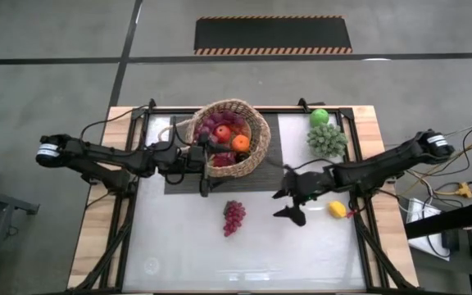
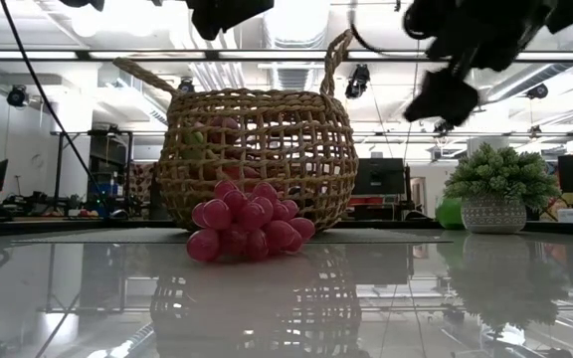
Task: Build produce basket
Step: Put the grapes into the basket
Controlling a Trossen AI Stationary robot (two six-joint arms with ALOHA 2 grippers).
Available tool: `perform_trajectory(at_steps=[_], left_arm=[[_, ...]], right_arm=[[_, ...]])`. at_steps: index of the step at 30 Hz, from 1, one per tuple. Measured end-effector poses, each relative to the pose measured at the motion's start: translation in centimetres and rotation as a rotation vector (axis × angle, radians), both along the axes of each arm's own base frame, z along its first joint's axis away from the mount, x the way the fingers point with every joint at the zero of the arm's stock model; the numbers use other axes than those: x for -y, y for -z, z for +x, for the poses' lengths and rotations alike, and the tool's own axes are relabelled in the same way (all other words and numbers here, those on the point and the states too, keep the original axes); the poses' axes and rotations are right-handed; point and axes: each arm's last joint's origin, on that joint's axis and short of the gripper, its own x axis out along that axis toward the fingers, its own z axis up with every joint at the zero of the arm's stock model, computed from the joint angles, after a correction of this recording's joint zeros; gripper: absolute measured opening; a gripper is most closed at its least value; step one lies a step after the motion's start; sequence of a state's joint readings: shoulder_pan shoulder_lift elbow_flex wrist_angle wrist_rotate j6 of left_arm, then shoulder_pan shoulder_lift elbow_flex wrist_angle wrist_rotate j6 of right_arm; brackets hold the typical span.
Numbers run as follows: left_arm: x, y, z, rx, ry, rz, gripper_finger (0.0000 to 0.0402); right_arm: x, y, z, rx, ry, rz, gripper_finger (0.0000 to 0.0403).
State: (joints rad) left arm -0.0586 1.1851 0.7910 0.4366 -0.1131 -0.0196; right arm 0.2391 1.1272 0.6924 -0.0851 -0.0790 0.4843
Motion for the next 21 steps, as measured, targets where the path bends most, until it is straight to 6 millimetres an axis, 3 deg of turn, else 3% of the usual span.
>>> perform_trajectory(at_steps=[4, 10, 21], left_arm=[[0.0, 0.0, 0.0, 0.000, 0.000, 0.000, 0.0388], [0.0, 0.1, 0.0, -0.011, -0.001, 0.017, 0.0388], [-0.3, 0.1, -0.9, -0.040, -0.078, 0.144, 0.0388]], right_arm=[[-0.5, 0.6, 2.1, 0.032, -0.183, -0.243, 0.0329], [-1.2, 1.5, 6.2, 0.063, -0.278, -0.511, 0.0328], [-2.8, 4.2, 14.0, 0.132, -0.406, -0.678, 0.0312]])
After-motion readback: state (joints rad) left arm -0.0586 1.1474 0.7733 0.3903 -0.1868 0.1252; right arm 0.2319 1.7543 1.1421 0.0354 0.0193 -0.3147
